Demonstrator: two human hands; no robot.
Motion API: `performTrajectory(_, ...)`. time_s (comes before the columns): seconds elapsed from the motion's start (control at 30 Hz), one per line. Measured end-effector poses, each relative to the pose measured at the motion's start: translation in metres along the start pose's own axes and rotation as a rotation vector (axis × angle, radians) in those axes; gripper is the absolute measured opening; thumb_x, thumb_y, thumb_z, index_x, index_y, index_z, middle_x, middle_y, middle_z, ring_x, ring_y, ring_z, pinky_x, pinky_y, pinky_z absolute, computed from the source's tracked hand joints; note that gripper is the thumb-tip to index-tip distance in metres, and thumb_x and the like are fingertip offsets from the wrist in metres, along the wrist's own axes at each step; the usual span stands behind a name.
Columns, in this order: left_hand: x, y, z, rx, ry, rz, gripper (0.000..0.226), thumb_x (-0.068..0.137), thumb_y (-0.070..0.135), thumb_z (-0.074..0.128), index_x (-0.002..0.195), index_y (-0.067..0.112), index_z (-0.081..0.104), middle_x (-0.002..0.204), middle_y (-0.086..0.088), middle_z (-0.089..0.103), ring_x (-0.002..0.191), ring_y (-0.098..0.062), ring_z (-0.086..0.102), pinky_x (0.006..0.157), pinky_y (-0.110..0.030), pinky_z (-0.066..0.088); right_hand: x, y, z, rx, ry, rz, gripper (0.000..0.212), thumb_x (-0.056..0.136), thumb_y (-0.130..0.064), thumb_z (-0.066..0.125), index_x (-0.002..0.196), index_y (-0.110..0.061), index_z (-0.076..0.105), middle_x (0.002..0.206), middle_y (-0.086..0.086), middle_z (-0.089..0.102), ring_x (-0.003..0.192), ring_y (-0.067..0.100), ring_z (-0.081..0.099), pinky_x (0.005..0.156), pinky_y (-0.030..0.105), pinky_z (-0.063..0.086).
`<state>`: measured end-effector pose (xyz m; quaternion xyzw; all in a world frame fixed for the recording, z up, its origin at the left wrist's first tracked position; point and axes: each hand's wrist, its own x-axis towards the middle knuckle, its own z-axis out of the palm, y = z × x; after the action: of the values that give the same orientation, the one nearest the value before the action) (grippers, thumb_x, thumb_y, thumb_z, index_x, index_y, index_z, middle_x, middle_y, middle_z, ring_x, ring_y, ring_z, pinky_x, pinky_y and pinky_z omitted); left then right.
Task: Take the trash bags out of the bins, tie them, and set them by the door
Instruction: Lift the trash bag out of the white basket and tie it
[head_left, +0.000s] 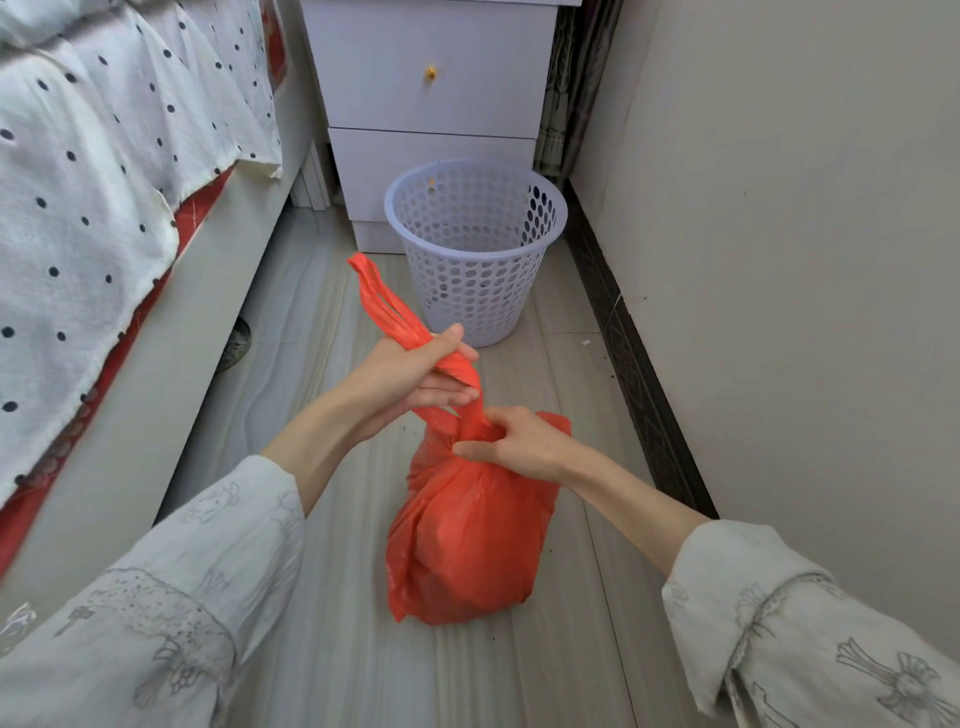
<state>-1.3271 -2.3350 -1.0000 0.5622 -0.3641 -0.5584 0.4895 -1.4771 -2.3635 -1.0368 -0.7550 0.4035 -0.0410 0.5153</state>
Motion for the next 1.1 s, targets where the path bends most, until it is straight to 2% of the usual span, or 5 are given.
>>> performTrajectory(0.13,0.005,0.011,-0.002,-0.190,-0.046,0.054,0.029,0.095,0.030,0.041,0.090,0.012,0.064,0.093,-0.004,0.071,0.084,-0.013,0.068,0.075,-0.023,0.057,-0.001,0.007,0.006,0.127,-0.041,0.040,0.026,0.090,-0.017,0.057,0.065,-0.024,0.053,0.065,-0.010,0.053,0.041,-0.009,0.048,0.045,0.002,0.034)
performTrajectory(0.27,0.005,0.001,-0.001,0.174,0.043,0.085,0.031,0.095,0.036,0.035,0.119,0.020,0.047,0.121,-0.003,0.055,0.097,-0.015,0.059,0.082,-0.025,0.049,0.001,0.008,0.016,0.119,-0.020,0.074,0.040,0.098,-0.028,0.040,0.059,-0.021,0.040,0.053,-0.005,0.036,0.028,-0.001,0.033,0.039,0.011,0.025)
performTrajectory(0.6,-0.013,-0.055,-0.015,1.291,-0.262,0.095,0.054,0.073,0.051,0.066,0.110,0.016,0.045,0.082,0.007,0.054,0.086,-0.017,0.055,0.078,-0.029,0.033,0.007,0.013,0.006,0.361,0.024,0.234,0.050,0.098,-0.039,0.029,0.057,-0.016,0.048,0.037,-0.006,0.036,0.035,0.008,0.028,0.041,0.022,0.023)
performTrajectory(0.87,-0.016,-0.034,-0.003,1.063,-0.189,0.308,0.042,0.093,0.041,0.038,0.072,0.007,0.054,0.070,-0.010,0.060,0.070,-0.019,0.057,0.072,-0.037,0.046,0.007,0.032,-0.007,0.181,0.146,0.161,0.055,0.099,-0.032,0.033,0.060,-0.007,0.062,0.036,-0.007,0.052,0.041,0.004,0.049,0.046,0.011,0.041)
performTrajectory(1.1,-0.034,-0.005,0.017,0.646,-0.266,0.181,0.042,0.094,0.030,0.044,0.055,0.016,0.036,0.034,0.011,0.026,0.034,-0.004,0.023,0.032,-0.017,0.021,0.012,0.044,-0.024,0.254,0.278,0.114,0.050,0.099,-0.031,0.034,0.058,-0.017,0.057,0.036,-0.008,0.051,0.039,-0.006,0.049,0.049,0.008,0.037)
